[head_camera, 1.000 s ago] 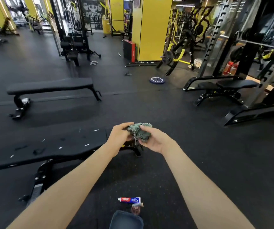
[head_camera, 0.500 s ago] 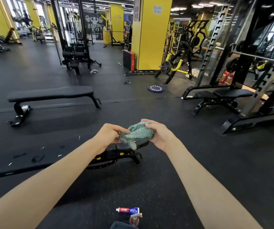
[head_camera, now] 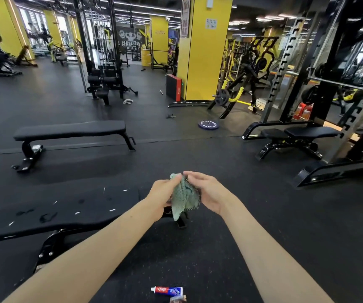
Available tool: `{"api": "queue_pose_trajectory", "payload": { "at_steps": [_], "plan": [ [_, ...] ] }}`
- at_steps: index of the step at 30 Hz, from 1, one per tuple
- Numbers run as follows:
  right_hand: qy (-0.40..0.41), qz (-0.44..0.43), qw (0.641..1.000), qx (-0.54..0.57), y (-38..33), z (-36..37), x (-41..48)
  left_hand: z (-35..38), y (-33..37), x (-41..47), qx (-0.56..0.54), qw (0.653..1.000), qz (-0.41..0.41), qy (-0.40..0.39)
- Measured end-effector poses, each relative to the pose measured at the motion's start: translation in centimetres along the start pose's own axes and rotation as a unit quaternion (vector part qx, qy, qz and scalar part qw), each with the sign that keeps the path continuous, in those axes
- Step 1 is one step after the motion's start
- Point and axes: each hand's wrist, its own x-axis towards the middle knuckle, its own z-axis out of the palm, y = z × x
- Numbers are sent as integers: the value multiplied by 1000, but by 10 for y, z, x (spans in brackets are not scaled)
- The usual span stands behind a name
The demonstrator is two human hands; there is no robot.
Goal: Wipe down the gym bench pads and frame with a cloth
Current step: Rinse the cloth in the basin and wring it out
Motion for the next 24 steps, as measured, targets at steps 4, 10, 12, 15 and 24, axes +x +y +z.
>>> {"api": "queue_pose_trajectory", "payload": {
  "at_steps": [4, 10, 12, 15, 24],
  "plan": [
    [41, 31, 999, 18, 8, -18, -3, 11, -7, 9, -30, 999, 15, 32],
    [27, 94, 995, -12, 17, -41, -14, 24, 0, 7, 74, 990, 42, -110],
    [35, 60, 997, 36, 20, -48, -16, 28, 1, 6, 54, 987, 23, -147],
    [113, 4, 991, 71, 20, -56, -17, 33, -5, 9, 38, 998, -7, -47],
    [52, 42, 998, -13, 24, -73, -26, 76, -40, 10, 87, 994, 24, -59]
  ]
}}
